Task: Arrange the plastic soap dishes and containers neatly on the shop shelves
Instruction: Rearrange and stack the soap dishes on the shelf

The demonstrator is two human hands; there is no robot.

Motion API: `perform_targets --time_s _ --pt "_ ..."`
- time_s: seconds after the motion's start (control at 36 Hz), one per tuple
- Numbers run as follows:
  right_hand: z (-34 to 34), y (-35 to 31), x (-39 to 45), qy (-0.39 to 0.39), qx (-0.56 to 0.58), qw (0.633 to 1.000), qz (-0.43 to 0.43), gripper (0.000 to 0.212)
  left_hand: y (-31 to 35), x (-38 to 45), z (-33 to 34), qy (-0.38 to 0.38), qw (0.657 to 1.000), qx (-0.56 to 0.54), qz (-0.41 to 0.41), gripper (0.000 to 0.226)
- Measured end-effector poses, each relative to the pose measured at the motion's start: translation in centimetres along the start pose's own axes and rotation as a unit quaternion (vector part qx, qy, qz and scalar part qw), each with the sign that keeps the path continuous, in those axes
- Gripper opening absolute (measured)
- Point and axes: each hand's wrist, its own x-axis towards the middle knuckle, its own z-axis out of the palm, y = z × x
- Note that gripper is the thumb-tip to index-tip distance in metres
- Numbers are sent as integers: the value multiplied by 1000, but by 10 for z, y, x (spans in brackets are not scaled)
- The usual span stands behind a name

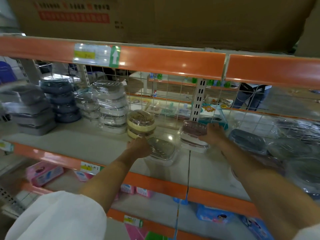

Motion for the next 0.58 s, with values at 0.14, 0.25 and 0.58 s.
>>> perform_targets --time_s 0.14,0.25,0.58 --pt "-3 -1 -16 25 -9 999 -20 76 19 -5 8 -5 999 -3 38 50" --pt "-11 7 -22 41 -5 999 -26 67 36 -9 13 -33 997 20 61 64" --pt "-50 71 -64 54 -30 998 32 53 67 -16 19 -50 986 85 132 51"
